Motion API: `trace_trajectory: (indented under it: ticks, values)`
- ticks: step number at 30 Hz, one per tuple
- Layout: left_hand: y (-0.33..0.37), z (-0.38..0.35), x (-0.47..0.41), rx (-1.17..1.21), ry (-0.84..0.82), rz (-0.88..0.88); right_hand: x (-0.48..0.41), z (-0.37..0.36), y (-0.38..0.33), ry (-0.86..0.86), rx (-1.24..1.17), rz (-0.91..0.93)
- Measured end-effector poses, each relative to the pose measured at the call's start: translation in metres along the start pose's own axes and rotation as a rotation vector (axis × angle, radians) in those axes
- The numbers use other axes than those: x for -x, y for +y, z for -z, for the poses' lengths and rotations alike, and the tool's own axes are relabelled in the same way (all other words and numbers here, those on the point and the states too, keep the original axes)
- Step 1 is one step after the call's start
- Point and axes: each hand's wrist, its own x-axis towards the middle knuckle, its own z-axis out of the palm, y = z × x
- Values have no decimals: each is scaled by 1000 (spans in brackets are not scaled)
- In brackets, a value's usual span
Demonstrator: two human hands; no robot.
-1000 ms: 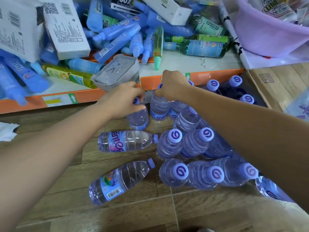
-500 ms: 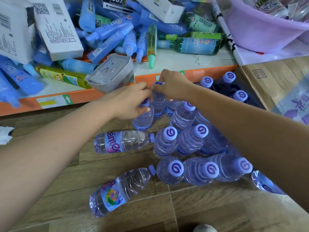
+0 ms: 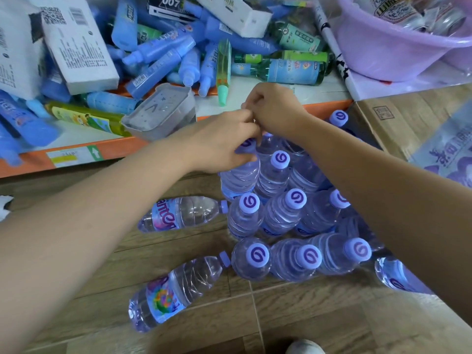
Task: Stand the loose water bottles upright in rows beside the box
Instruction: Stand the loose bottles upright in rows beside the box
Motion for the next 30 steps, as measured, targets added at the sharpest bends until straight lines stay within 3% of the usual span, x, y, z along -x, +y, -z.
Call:
trace_trajectory:
  ticks: [14, 25, 27, 30]
  values:
    - [-8, -41, 7, -144, -144, 13, 10, -8, 10, -113, -22, 54]
    - [-20, -45, 15, 222, 17, 205, 7, -16, 7, -91, 76, 49]
    - [-31, -53, 34, 133, 50, 274, 8, -15, 6, -68, 76, 52]
    - [-48, -80, 60, -74, -219, 301, 8, -13, 1, -77, 107, 55]
